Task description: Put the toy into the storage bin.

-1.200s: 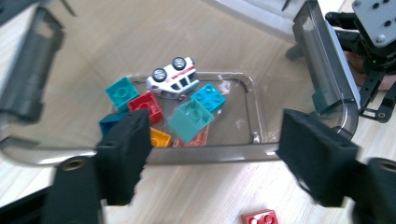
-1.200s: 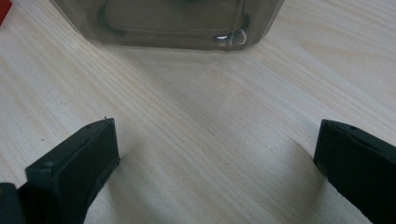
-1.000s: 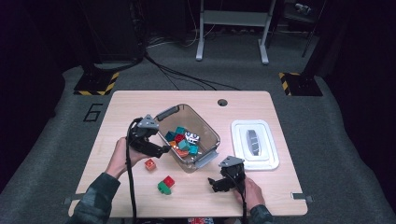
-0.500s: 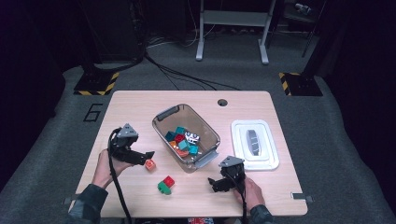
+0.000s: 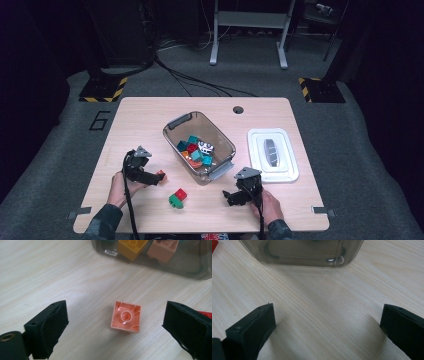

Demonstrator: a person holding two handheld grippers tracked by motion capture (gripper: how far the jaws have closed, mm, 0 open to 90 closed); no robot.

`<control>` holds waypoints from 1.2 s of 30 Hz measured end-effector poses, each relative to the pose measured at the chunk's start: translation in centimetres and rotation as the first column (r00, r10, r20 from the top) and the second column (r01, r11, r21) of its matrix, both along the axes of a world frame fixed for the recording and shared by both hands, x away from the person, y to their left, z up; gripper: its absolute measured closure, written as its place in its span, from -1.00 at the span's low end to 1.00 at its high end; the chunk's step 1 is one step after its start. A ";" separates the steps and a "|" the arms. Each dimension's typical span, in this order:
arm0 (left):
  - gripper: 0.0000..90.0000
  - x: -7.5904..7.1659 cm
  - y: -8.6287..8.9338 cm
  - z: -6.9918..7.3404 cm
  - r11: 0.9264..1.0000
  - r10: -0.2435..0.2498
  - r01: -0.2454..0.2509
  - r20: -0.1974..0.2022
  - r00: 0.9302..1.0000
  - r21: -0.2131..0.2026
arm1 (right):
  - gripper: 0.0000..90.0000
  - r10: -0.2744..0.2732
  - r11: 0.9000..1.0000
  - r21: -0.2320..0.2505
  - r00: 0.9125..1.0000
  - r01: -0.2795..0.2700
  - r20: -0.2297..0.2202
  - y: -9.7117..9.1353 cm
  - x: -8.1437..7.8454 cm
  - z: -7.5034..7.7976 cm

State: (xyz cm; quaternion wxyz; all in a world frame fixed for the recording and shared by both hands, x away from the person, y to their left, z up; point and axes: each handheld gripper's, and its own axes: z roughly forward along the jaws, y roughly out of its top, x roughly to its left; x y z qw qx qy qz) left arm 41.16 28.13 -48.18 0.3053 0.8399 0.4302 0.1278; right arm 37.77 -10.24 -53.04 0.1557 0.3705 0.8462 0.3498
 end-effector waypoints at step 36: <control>0.32 -0.1 -0.7 -0.5 1.000 -0.014 0.014 0.026 1.000 0.006 | -1.00 0.001 1.000 0.000 1.000 -0.001 0.000 0.0 0.0 0.0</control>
